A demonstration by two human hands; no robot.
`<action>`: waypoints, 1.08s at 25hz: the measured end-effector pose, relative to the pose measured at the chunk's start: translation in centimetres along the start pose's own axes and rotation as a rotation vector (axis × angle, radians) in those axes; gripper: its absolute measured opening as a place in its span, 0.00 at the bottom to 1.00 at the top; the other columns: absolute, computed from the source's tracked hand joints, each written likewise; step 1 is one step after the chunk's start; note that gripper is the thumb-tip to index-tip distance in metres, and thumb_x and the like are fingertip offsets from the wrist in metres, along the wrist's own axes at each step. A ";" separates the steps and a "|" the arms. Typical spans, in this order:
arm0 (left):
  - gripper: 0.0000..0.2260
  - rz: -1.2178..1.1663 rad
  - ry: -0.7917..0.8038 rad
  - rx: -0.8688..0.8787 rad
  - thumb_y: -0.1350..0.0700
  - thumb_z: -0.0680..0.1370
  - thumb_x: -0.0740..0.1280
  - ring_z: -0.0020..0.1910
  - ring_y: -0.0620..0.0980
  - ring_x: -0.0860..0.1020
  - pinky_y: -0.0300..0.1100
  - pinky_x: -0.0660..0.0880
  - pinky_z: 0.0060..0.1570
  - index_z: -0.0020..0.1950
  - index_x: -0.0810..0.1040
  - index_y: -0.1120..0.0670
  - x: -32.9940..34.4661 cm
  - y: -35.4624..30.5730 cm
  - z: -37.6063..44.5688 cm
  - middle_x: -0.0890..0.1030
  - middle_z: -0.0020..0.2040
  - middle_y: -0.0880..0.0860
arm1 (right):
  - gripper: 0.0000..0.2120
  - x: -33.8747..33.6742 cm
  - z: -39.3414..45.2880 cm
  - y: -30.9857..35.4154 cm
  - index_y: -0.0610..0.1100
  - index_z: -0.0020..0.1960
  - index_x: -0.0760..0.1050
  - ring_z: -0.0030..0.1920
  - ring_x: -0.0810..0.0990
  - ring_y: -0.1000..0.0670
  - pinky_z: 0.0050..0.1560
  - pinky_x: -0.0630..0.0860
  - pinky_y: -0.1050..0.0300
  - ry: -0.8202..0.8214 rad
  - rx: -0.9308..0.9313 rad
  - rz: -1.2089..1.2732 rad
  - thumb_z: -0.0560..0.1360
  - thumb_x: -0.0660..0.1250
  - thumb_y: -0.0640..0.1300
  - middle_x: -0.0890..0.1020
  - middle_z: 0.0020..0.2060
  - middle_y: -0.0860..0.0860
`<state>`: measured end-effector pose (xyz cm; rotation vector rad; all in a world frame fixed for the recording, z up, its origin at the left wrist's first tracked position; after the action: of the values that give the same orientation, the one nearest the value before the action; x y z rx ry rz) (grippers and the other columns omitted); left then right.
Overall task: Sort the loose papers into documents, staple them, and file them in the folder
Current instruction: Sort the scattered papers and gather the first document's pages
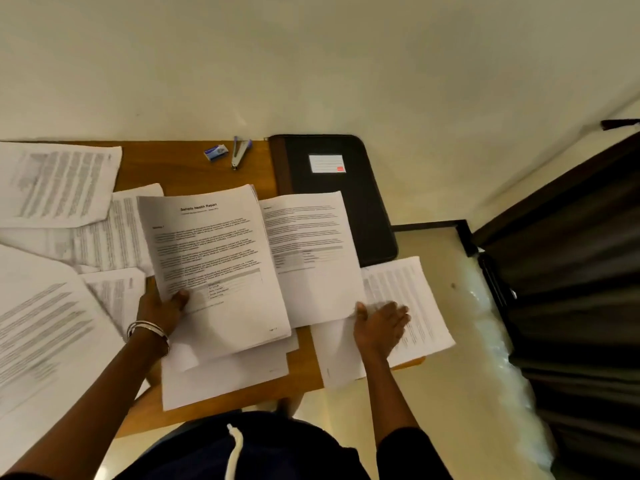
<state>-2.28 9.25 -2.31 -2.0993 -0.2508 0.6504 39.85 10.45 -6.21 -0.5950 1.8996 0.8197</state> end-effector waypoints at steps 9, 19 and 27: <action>0.17 0.022 0.022 -0.065 0.62 0.77 0.66 0.59 0.66 0.73 0.60 0.70 0.61 0.65 0.72 0.64 7.2 0.7 -3.7 0.75 0.63 0.63 | 0.44 0.7 1.0 -3.6 0.41 0.77 0.56 0.74 0.60 0.37 0.71 0.53 0.45 -0.013 -0.454 -0.250 0.74 0.44 0.73 0.59 0.75 0.40; 0.16 0.034 -0.006 -0.091 0.61 0.77 0.65 0.58 0.66 0.73 0.61 0.70 0.60 0.64 0.72 0.63 9.0 1.3 -5.9 0.76 0.61 0.63 | 0.31 -0.7 1.6 -4.3 0.46 0.68 0.71 0.65 0.74 0.40 0.61 0.72 0.45 -0.173 -0.526 -0.147 0.75 0.53 0.65 0.74 0.67 0.42; 0.16 0.011 -0.001 -0.084 0.61 0.77 0.65 0.59 0.66 0.73 0.61 0.70 0.60 0.64 0.72 0.63 9.2 1.4 -6.1 0.76 0.61 0.62 | 0.41 -3.9 4.5 -9.6 0.38 0.74 0.58 0.69 0.65 0.34 0.65 0.63 0.38 -0.141 0.256 0.220 0.73 0.68 0.60 0.66 0.70 0.35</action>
<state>8.66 7.92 -3.90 -2.1825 -0.2715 0.6576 50.81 7.76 -6.96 -0.1696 1.9210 0.7199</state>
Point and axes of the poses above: each hand's wrist, its own z-axis towards the middle knuckle, its own x-axis out of the palm, y = z × x, the point moved 7 cm from there along z, towards the middle knuckle
